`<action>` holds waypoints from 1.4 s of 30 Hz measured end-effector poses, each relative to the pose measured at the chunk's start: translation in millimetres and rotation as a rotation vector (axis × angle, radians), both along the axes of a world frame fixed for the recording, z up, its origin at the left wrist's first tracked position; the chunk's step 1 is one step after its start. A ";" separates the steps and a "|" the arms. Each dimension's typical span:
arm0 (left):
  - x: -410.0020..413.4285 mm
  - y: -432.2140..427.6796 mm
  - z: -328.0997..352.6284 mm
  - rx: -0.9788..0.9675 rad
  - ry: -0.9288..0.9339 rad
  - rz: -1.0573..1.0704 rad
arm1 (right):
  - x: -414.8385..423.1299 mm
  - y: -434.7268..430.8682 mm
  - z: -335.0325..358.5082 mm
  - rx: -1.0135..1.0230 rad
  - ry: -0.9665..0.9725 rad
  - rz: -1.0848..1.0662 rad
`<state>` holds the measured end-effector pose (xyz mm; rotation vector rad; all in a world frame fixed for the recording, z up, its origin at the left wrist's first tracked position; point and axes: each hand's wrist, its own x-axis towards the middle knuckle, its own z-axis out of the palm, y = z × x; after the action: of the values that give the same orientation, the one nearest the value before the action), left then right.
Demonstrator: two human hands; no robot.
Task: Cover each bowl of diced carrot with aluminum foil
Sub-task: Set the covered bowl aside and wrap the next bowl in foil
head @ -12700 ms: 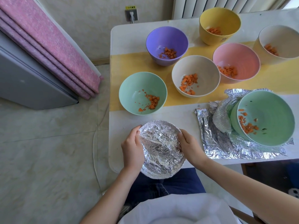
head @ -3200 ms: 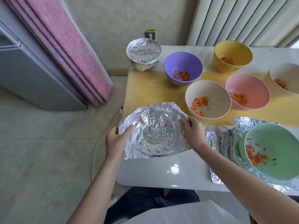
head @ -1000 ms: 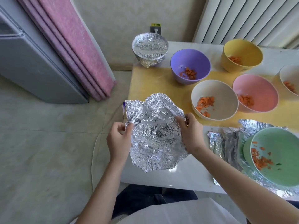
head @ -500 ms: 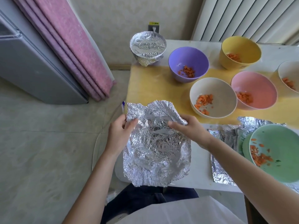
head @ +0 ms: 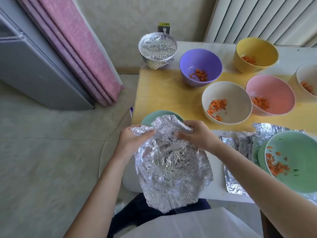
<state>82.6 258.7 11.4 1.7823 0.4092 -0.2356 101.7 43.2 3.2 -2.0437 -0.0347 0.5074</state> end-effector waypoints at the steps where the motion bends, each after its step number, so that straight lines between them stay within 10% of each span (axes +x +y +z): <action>1: 0.0 0.0 -2.6 -0.005 0.012 -0.014 | -0.1 0.7 1.0 0.004 -0.015 0.019; 21: 3.4 -13.9 3.3 0.161 -0.004 0.000 | 4.6 23.4 5.4 -0.185 -0.341 -0.140; 42: -9.2 2.0 -26.0 0.505 -0.190 0.033 | 12.2 11.8 -23.6 -0.367 -0.171 -0.321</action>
<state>73.4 260.6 -14.6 2.2664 0.3823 0.0713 113.9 55.0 -20.4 -2.3868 0.3002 0.1425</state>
